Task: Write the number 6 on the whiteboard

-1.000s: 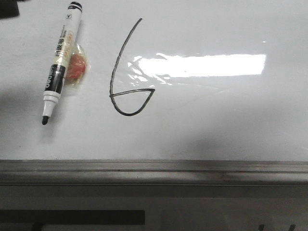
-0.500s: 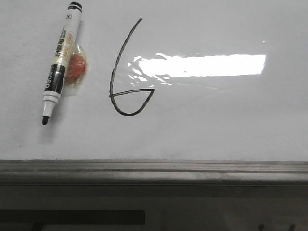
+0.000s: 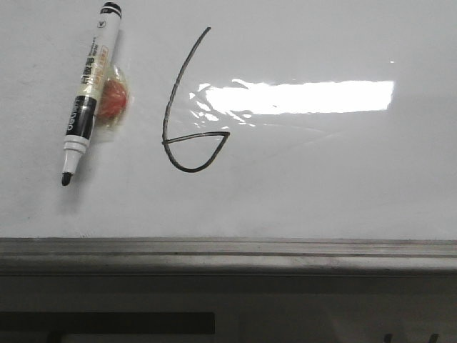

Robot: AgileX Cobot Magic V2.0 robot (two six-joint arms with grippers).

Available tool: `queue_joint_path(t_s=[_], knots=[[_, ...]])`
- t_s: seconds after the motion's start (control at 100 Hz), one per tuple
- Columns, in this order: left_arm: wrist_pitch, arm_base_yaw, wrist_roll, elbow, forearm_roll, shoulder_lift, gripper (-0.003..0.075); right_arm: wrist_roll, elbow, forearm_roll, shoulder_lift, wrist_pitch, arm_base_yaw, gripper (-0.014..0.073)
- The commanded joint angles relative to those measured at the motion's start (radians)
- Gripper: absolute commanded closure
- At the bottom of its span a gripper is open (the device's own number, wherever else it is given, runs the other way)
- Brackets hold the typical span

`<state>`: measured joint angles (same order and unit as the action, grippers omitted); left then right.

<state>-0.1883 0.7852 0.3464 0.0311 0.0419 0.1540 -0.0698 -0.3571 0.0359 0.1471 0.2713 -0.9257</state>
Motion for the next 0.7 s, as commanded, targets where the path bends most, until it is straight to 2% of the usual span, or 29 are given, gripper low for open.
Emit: queue_joint_path(t_s=[0.0,0.4,0.52,0.58,0.69], knots=[[-0.072,-0.003,0.008,0.030,-0.007,0.010,0.0739,0.009,-0.026,0.012,0.009,-0.082,0.008,0.0657],[-0.072,-0.003,0.008,0.030,-0.007,0.010,0.0739,0.009,-0.026,0.012,0.009,-0.082,0.008,0.0657],[-0.068,-0.003,0.008,0.030,-0.094,0.010,0.0739,0.009,-0.026,0.012,0.009,-0.082,0.008,0.0657],[-0.066,-0.012,-0.028,0.030,-0.118,0.010,0.0739,0.009,-0.026,0.012,0.009,-0.082,0.008,0.0657],[-0.025,-0.069,-0.185,0.030,-0.105,0.010,0.0739,0.009,-0.026,0.012,0.009,-0.082,0.008,0.0657]])
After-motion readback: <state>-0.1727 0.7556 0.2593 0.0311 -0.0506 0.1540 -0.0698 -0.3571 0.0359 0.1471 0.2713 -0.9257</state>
